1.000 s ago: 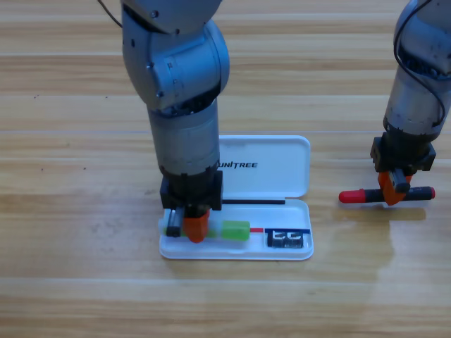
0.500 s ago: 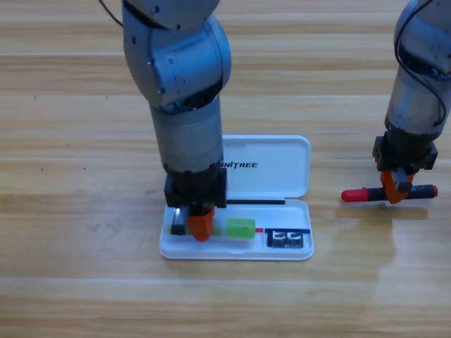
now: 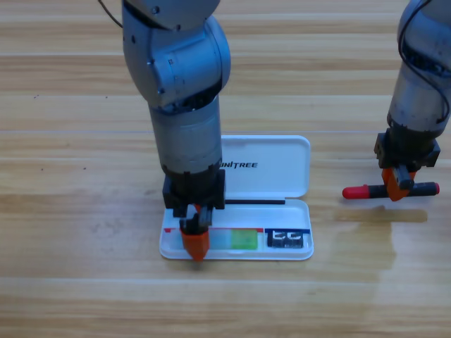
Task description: Clean up eraser and pencils
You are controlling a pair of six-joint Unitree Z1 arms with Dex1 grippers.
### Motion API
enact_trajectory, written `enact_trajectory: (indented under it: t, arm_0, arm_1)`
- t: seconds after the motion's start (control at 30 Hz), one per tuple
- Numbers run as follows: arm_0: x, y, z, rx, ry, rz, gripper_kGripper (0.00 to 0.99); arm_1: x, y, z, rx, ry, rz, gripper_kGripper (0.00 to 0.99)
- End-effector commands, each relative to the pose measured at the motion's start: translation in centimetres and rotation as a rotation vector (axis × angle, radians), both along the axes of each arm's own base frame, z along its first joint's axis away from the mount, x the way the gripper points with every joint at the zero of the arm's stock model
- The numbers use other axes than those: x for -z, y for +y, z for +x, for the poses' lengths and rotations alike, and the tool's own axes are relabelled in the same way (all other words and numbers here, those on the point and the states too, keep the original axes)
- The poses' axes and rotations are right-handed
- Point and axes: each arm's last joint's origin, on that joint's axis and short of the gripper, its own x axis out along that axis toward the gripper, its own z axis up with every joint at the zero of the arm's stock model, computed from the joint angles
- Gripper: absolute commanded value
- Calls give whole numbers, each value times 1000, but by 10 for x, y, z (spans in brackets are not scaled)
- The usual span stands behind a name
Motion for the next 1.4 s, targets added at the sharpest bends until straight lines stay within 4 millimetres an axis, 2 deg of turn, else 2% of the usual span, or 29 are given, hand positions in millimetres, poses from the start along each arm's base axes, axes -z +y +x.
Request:
enact_trajectory:
  t: [0.03,0.23,0.3,0.37,0.43,0.53,0.6,0.7,0.8,0.93,1.2,1.4]
  arm_0:
    - [26,0,8,-28,53,52,990]
    - [22,1,7,-23,50,47,990]
    - [12,2,7,-21,41,36,990]
    - [-9,8,6,-28,11,6,990]
    - [-34,22,6,-49,-23,-33,990]
    - [-66,53,11,-77,-68,-77,990]
    - [-81,77,16,-90,-91,-95,990]
    - [-91,111,28,-110,-92,-122,990]
    - [-88,133,38,-127,-72,-129,990]
    - [-74,146,47,-138,-34,-109,990]
    - [-53,149,50,-146,32,-83,990]
    - [-49,148,50,-144,44,-83,990]
  arm_1:
    - [-19,-6,-19,0,-3,2,0]
    - [-55,11,-55,-40,19,53,0]
    - [-63,23,-67,-53,26,58,0]
    - [-67,37,-76,-76,27,66,0]
    - [-68,56,-82,-92,20,74,0]
    - [-63,88,-81,-102,20,75,0]
    - [-55,110,-76,-102,23,71,0]
    - [-43,139,-70,-105,15,75,0]
    - [-30,161,-66,-110,2,78,0]
    - [-10,179,-57,-106,-13,66,0]
    - [12,192,-52,-108,-13,48,0]
    - [16,192,-50,-101,-9,42,0]
